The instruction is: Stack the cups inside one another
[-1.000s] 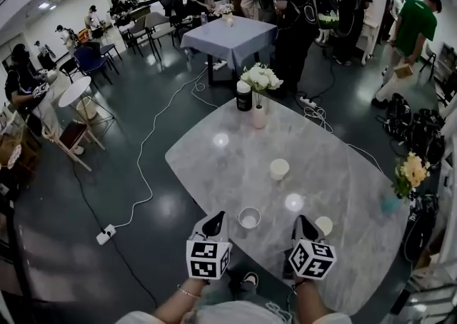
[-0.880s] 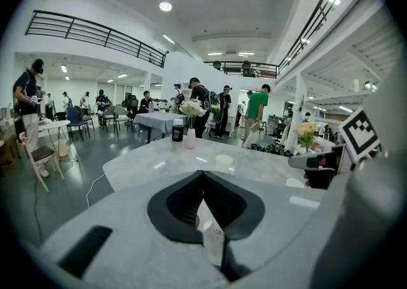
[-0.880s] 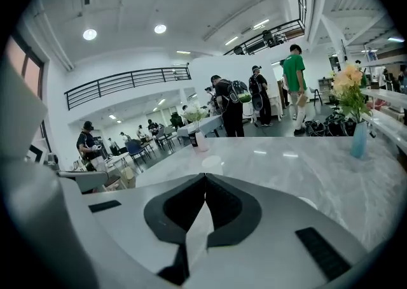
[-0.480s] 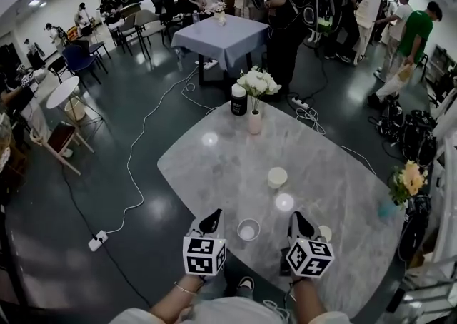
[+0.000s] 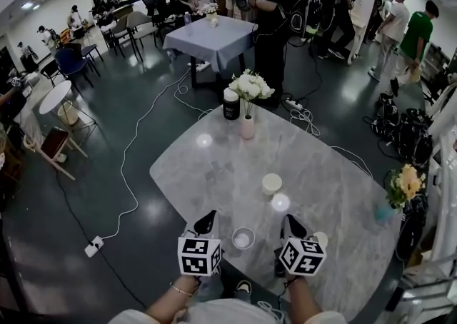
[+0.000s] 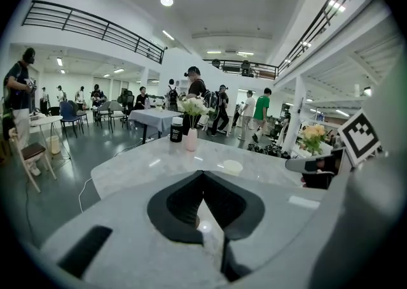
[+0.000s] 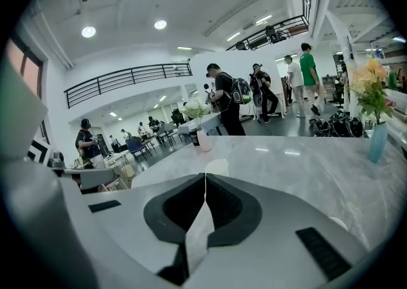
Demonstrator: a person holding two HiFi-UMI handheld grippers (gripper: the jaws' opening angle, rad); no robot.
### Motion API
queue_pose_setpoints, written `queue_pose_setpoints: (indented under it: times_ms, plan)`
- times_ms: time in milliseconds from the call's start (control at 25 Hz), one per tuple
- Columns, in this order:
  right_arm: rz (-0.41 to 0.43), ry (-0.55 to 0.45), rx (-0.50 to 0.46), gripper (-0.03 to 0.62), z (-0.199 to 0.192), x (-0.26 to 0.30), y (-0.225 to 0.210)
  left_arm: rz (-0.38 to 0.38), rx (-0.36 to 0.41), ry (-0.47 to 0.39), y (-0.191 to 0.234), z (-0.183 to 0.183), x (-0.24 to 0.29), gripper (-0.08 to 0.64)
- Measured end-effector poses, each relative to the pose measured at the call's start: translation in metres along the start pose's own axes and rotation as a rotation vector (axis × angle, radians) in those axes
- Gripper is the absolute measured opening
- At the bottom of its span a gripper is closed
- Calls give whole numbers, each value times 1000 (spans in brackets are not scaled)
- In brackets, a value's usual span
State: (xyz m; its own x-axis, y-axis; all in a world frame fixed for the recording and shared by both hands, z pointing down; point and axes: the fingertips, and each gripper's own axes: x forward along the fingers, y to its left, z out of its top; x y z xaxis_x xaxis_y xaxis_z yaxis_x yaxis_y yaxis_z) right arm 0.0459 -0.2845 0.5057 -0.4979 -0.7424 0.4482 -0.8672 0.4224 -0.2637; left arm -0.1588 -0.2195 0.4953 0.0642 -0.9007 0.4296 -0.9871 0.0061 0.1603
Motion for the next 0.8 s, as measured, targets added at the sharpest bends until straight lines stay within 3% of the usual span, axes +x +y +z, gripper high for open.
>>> queue_pose_setpoints:
  times_ms: [800]
  plan:
    - [10, 94, -14, 23, -24, 89, -11, 27, -4, 96, 31, -19, 53, -3]
